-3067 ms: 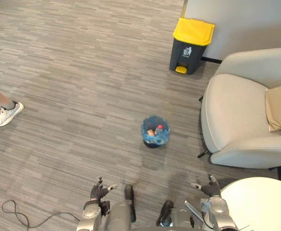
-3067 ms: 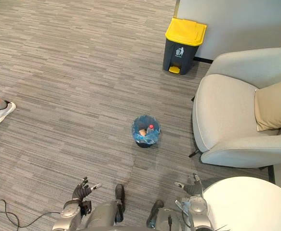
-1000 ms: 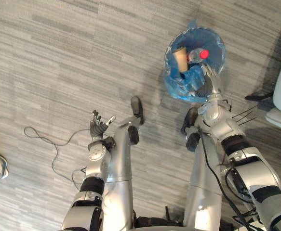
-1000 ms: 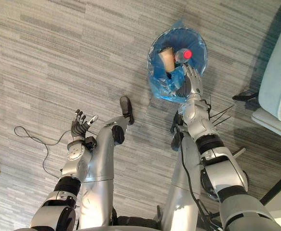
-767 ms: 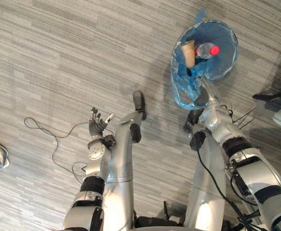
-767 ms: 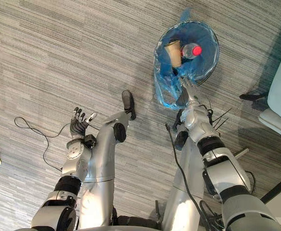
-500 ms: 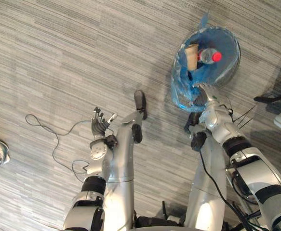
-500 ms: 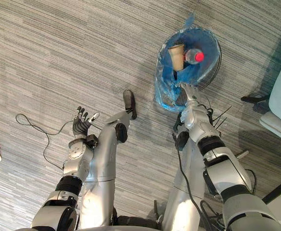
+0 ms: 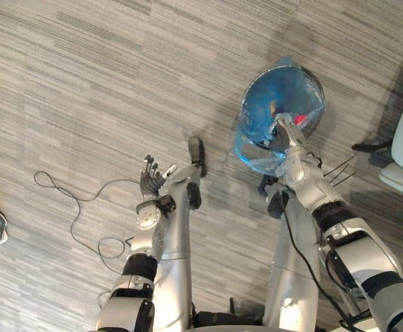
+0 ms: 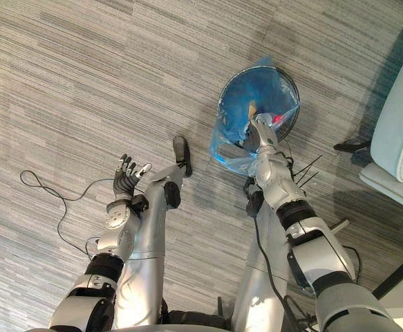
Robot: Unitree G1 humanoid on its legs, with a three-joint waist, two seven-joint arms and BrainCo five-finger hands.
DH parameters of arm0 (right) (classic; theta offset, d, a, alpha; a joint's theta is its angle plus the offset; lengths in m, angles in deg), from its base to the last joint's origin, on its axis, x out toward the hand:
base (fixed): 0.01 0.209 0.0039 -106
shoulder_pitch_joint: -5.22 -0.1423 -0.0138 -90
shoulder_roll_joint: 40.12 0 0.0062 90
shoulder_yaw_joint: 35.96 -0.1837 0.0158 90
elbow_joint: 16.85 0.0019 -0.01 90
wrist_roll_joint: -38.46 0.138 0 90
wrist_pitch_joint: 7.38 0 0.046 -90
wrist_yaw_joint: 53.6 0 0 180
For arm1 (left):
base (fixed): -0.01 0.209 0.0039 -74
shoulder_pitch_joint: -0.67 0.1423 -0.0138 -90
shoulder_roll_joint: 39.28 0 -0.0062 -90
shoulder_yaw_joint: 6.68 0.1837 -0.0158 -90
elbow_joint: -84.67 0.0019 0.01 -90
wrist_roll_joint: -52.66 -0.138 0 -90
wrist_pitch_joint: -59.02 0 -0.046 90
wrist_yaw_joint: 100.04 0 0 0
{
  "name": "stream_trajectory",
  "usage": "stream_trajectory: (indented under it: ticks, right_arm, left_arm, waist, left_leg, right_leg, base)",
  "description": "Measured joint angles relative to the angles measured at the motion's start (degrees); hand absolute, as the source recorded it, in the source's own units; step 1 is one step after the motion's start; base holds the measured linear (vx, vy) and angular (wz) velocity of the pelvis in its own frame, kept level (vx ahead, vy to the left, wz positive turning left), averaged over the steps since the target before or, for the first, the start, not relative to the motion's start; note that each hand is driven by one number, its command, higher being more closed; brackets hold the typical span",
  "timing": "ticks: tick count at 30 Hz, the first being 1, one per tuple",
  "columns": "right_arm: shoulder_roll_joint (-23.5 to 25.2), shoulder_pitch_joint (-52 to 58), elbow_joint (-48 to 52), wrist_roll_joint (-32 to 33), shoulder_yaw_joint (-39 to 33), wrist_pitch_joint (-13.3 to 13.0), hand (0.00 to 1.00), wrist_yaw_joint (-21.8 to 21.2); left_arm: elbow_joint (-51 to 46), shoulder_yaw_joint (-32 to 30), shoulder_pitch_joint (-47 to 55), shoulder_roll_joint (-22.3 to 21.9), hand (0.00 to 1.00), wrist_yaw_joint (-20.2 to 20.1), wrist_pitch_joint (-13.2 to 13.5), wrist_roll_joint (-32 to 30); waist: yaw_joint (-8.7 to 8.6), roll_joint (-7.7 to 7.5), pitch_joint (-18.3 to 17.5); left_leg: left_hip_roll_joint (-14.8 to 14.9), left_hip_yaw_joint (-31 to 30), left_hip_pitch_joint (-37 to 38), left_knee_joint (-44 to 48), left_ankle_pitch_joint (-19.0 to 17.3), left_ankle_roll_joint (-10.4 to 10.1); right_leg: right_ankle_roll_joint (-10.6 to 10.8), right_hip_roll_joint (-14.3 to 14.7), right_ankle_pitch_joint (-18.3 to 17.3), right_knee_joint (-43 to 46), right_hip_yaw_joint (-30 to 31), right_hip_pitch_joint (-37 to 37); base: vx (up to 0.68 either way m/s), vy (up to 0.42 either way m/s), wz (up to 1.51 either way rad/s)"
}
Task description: Gather rubbish on tea table into small bin, then transfer packed bag to large trash can.
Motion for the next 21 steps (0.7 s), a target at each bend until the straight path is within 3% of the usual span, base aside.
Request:
stream_trajectory:
  ticks: [4,6,10,15,21]
  right_arm:
    - [5.3,10.1,8.8,9.4,-1.7,-1.6,1.0,-0.6]
    - [8.6,16.4,13.0,13.3,-1.6,-2.3,1.0,-2.0]
    - [12.6,26.2,19.3,19.0,-1.6,-4.2,1.0,-5.0]
    - [13.4,30.5,19.8,23.3,-1.8,-6.2,1.0,-8.9]
    - [13.1,34.4,23.0,25.7,-6.3,-6.6,1.0,-11.8]
  left_arm:
    - [-0.1,0.4,3.8,0.7,0.0,-0.5,-0.9,-2.7]
    - [0.0,0.4,7.4,1.4,0.0,-1.3,-1.6,-4.2]
    - [0.3,2.7,12.8,2.6,0.0,-2.7,-2.6,-6.2]
    - [5.1,4.1,17.7,4.3,0.0,-3.8,-3.4,-8.5]
    - [6.2,4.2,21.0,6.4,0.0,-4.7,-3.6,-10.5]
  waist:
    - [-0.69,-1.44,-0.9]
    - [-1.63,-3.02,-2.5]
    - [-1.83,-5.77,-4.9]
    - [-3.13,-6.23,-10.8]
    - [-3.3,-7.41,-13.8]
  left_leg:
    - [1.0,3.1,10.1,-5.9,0.4,-0.5]
    - [1.2,3.8,15.6,-8.9,1.0,-1.2]
    - [0.9,4.4,27.0,-14.4,2.1,-1.5]
    - [0.1,5.2,34.9,-20.0,2.5,-1.9]
    - [-0.4,5.7,42.3,-21.7,2.0,-1.9]
  right_leg:
    - [0.4,0.8,1.3,-6.4,-0.4,9.7]
    - [0.6,1.3,2.0,-10.3,-1.2,15.6]
    - [1.2,2.8,3.5,-18.2,-1.7,27.7]
    - [1.9,4.3,5.9,-27.0,-1.7,36.6]
    - [2.1,5.1,7.7,-32.3,0.2,44.3]
  base:
    - [0.05,-0.062,-0.03]
    - [0.13,-0.067,-0.03]
    - [0.16,-0.04,-0.02]
    - [0.16,-0.002,-0.07]
    - [0.1,0.028,-0.17]
